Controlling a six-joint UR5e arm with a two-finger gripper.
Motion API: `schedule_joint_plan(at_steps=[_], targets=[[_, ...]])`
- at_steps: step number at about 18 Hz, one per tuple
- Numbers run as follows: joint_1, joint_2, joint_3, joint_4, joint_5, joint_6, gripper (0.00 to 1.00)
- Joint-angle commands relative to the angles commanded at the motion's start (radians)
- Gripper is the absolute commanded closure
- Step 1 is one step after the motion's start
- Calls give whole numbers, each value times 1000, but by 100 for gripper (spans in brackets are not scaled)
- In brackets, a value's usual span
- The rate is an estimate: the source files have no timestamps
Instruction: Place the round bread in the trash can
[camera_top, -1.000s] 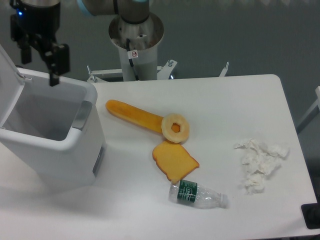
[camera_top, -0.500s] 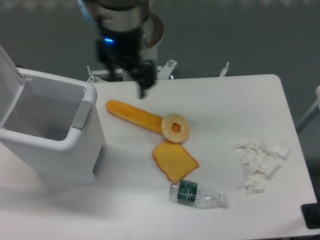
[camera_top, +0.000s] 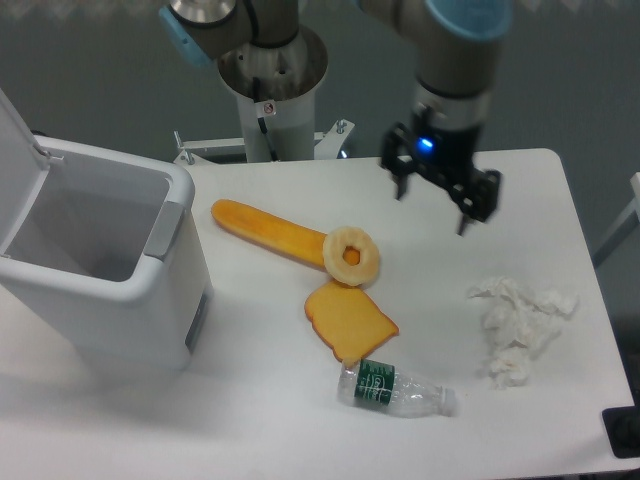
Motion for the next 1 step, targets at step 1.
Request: schedule_joint_plan(at_steps=[1], targets=[[8, -28, 12, 2, 15, 15, 0]])
